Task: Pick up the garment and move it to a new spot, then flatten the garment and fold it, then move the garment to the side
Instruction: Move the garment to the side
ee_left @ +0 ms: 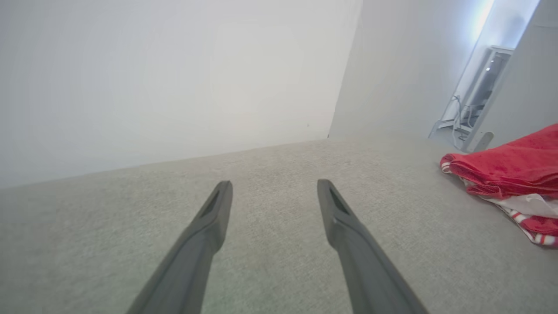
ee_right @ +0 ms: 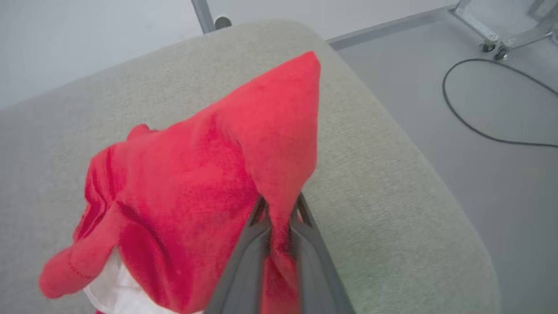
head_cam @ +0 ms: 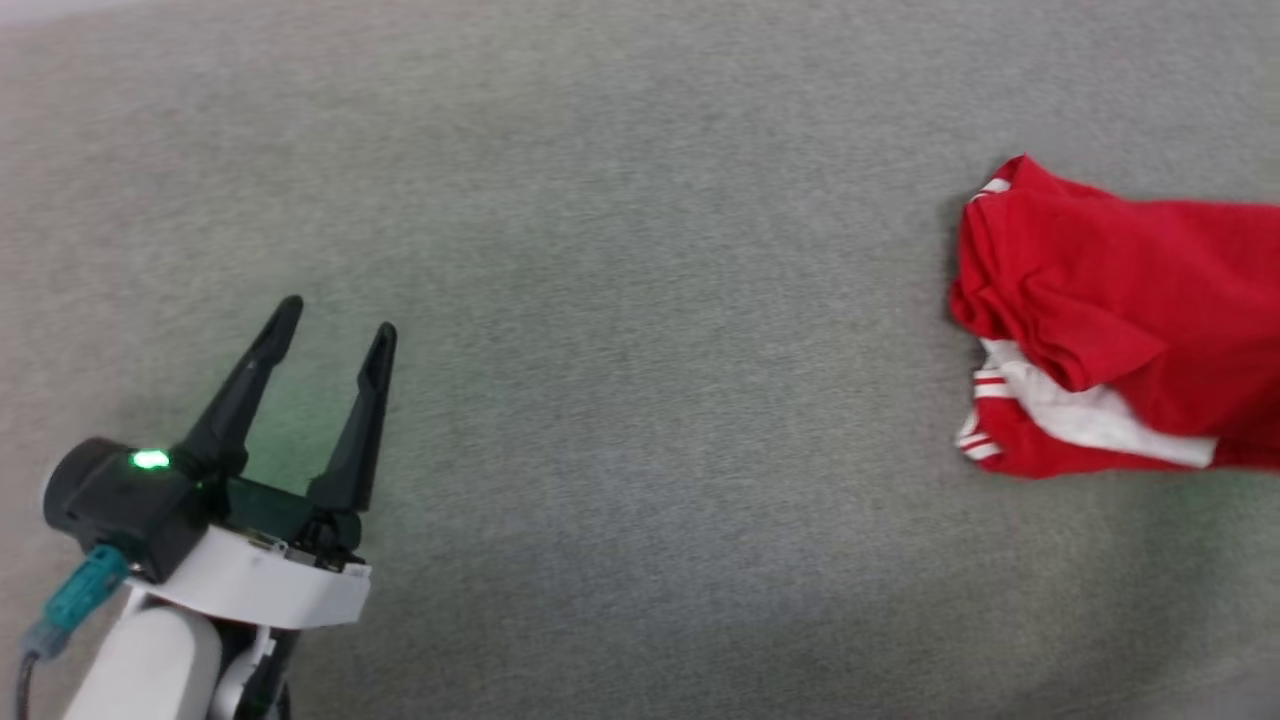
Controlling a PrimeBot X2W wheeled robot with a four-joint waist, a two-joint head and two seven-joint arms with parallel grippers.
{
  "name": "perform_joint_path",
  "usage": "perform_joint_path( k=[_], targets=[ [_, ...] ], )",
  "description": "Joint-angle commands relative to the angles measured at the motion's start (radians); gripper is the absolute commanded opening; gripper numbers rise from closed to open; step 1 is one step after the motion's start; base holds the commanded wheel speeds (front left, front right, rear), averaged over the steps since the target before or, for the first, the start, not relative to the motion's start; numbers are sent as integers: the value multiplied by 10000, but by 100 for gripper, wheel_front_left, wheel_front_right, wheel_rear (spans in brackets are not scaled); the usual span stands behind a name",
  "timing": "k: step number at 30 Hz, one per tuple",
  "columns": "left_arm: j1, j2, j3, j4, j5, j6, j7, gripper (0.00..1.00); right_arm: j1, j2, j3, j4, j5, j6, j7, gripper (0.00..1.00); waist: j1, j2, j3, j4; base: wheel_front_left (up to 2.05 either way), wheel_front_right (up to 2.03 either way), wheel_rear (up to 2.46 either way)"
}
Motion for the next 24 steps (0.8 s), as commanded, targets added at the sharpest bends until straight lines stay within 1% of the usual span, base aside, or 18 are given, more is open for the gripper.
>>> perform_joint_path(
  k=[1,10,14,15,19,24],
  targets=[
    [-179,162,34,-142,87,-23,10,100,-519,-158,22,269,-253,-7,-234,0,0,-1,195,-326,0,0,0],
    [-485,620,511,-676,29,-23,9,100,-2560,-1348,680,2533,-1395,-7,-1079,0,0,-1,683,-290,0,0,0],
    [-667,784,730,-983,41,-23,10,100,-3450,-1857,880,3869,-1763,-9,-1572,0,0,-1,965,-248,0,0,0],
    [-667,784,730,-983,41,-23,10,100,-3450,-1857,880,3869,-1763,-9,-1572,0,0,-1,965,-248,0,0,0],
    [-767,962,819,-1248,88,-23,10,100,-4160,-2093,969,5026,-2141,-9,-2121,0,0,-1,1234,-224,0,0,0],
    [-742,1203,902,-1503,120,-23,11,100,-4690,-2037,964,6199,-2497,-9,-2707,0,0,-1,1503,-259,0,0,0]
  ],
)
